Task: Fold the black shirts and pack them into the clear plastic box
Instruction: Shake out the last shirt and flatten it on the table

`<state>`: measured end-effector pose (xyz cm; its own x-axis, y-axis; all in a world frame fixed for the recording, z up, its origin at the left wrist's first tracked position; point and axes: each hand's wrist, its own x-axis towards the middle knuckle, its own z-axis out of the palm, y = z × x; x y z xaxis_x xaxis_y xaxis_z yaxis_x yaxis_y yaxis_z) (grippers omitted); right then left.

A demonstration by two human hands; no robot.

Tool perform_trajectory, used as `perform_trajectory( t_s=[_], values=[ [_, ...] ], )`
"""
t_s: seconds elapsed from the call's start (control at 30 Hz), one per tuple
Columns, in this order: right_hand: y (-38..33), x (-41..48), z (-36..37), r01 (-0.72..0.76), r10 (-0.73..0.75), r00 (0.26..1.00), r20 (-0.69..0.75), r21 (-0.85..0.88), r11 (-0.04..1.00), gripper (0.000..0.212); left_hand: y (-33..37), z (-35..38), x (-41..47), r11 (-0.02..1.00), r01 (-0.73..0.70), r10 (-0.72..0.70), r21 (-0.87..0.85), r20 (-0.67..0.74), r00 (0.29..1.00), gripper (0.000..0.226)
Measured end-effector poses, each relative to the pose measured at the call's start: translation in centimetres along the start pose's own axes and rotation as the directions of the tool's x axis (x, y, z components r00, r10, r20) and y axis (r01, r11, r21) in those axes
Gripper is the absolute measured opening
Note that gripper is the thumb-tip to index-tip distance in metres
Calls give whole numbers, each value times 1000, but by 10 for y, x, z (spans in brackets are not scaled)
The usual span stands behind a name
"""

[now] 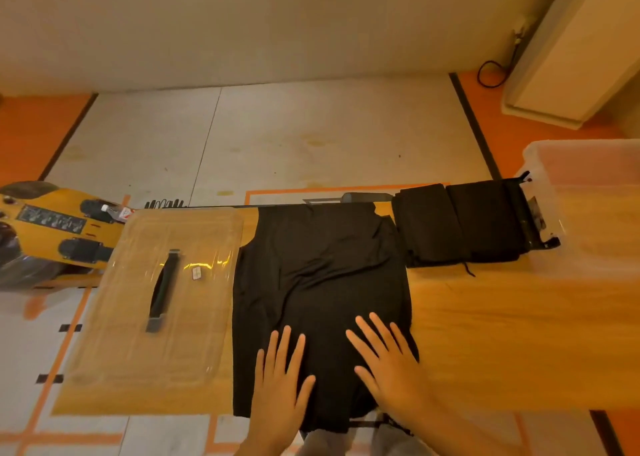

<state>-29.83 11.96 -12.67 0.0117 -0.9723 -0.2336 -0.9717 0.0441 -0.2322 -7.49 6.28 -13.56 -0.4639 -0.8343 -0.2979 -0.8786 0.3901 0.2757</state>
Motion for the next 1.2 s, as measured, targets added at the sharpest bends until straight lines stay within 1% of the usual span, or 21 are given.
perform_trajectory(
  t_s=[0.07,0.13,0.2,0.27,0.3,0.33,0.43,0.5,0.53,0.57,0.6,0.63,0.67,0.7,0.73,0.77,0.83,0.9,0.97,1.07,1.2],
  values=[
    [18,2,7,-20,22,999,35,-48,999,58,-14,4,9,997,-20,18,77,30,999,61],
    [35,14,3,-18,22,999,42,-88,996,53,-27,-1,26,995,-55,52,89,39,998,64],
    [45,30,-4,-12,17,999,49,-100,995,51,-32,-13,46,996,-69,67,56,37,997,68],
    [48,38,-10,-21,21,1000,2,-95,995,50,-26,-28,61,998,-54,53,15,36,998,68],
    [47,38,-13,-44,42,999,-32,-62,997,52,-22,-33,63,999,-39,40,-15,3,999,65],
    [45,35,-16,-79,79,995,-63,-7,997,56,-18,-37,61,997,-29,26,-64,-58,998,61],
    [39,9,-24,-214,242,959,-149,180,960,69,-8,-36,29,980,4,-56,-198,-258,965,57],
    [38,-13,-20,-274,312,942,-124,253,928,79,-5,-26,-4,967,54,-137,-250,-326,935,55],
    [39,-24,-15,-292,327,940,-100,262,920,82,-5,-18,-21,957,99,-193,-271,-345,919,52],
    [40,-34,-8,-295,327,941,-88,261,919,84,-5,-11,-36,935,174,-284,-310,-355,891,49],
    [43,-42,-3,-299,332,939,-86,265,917,83,-5,-4,-48,883,282,-415,-375,-344,842,48],
    [46,-48,1,-311,348,933,-95,277,909,80,-5,1,-57,795,406,-564,-450,-306,767,47],
    [49,-52,2,-331,375,921,-109,291,898,76,-5,5,-61,681,513,-694,-523,-239,679,48],
    [52,-54,3,-345,397,909,-127,305,888,73,-6,7,-63,565,578,-782,-589,-160,602,48],
    [54,-55,3,-355,414,899,-144,318,879,68,-7,7,-64,472,594,-826,-651,-93,555,49],
    [55,-55,1,-363,429,891,-151,334,870,63,-9,7,-64,405,571,-841,-714,-45,540,49],
    [56,-52,-5,-370,434,893,-114,361,856,49,-10,3,-62,304,503,-842,-809,19,539,50],
    [59,-48,-9,-380,437,897,-69,385,841,35,-11,1,-62,242,486,-828,-840,82,554,50],
    [61,-45,-12,-406,465,885,-31,438,802,25,-10,1,-63,247,501,-799,-830,119,590,46],
    [62,-43,-17,-384,509,859,-55,589,711,13,-8,-6,-66,276,497,-761,-823,129,636,33],
    [66,-44,-40,-358,609,790,-69,754,551,9,-19,-25,-64,295,398,-737,-869,58,674,14]
  ],
)
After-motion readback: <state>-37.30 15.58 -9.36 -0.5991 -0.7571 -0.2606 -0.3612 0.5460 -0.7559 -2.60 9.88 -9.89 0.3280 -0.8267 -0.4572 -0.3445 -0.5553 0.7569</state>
